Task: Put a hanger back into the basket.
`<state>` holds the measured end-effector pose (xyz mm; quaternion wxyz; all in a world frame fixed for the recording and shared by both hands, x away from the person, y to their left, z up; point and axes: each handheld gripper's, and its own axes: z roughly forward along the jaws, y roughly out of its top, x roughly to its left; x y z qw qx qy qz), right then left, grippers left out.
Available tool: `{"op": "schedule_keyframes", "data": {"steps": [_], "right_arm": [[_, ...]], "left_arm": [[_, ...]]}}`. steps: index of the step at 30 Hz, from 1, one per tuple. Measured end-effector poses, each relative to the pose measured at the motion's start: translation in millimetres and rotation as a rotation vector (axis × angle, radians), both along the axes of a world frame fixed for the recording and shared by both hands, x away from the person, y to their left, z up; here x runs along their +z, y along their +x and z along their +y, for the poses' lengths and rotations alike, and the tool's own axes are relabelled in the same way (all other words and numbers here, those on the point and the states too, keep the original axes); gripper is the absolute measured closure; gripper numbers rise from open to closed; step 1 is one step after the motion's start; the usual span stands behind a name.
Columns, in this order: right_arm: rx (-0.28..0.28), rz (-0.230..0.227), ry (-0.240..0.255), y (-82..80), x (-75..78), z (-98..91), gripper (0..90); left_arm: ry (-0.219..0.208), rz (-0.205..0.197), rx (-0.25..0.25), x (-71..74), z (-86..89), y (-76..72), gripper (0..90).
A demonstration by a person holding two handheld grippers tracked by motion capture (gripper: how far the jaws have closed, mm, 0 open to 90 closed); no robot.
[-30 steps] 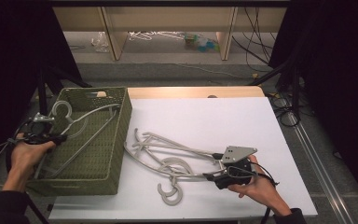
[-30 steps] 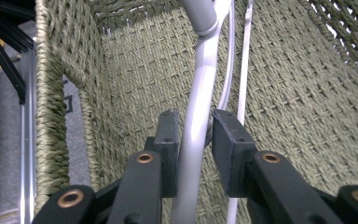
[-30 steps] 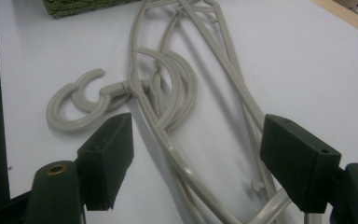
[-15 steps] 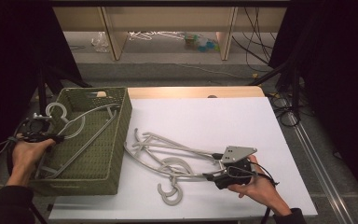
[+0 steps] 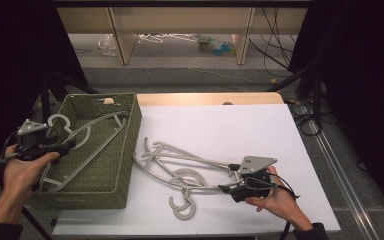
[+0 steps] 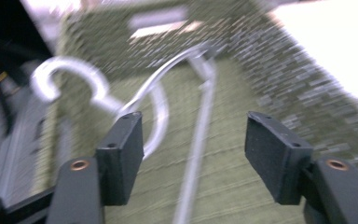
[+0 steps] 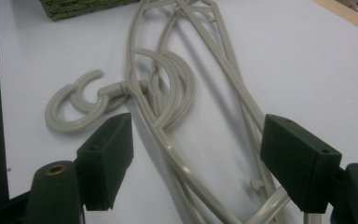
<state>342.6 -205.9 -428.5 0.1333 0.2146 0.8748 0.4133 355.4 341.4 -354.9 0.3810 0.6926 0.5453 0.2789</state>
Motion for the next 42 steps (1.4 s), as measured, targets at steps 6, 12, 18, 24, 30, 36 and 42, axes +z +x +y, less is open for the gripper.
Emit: {"op": "schedule_keyframes", "data": {"steps": [6, 12, 18, 24, 30, 36, 42], "right_arm": [[-0.002, -0.002, 0.006, -0.9, -0.9, 0.1, 25.5], [-0.004, 0.004, 0.012, -1.1, -1.5, 0.1, 23.8], [-0.017, 0.008, 0.021, -2.0, -2.1, 0.3, 22.5], [-0.019, 0.005, 0.021, -2.3, -3.2, 2.1, 19.4], [0.002, -0.004, 0.017, -3.5, -5.0, 5.6, 18.2], [0.026, -0.013, 0.024, -5.1, -3.3, 6.1, 17.2], [0.036, -0.014, -0.011, -3.8, -6.6, 9.8, 17.1]], "left_arm": [[-0.144, -0.11, -0.213, 7.7, -51.6, -31.0, 29.5], [-0.229, -0.149, -0.357, -1.6, -100.9, -50.2, 26.3], [-0.199, -0.19, -0.442, -14.1, -126.1, -58.1, 22.9], [-0.287, -0.181, -0.479, -29.5, -146.3, -71.1, 17.6], [-0.241, -0.204, -0.553, -38.1, -168.1, -82.5, 17.6], [-0.208, -0.224, -0.543, -52.1, -173.1, -84.0, 16.0], [-0.131, -0.225, -0.574, -65.5, -180.0, -84.7, 15.8]]}}
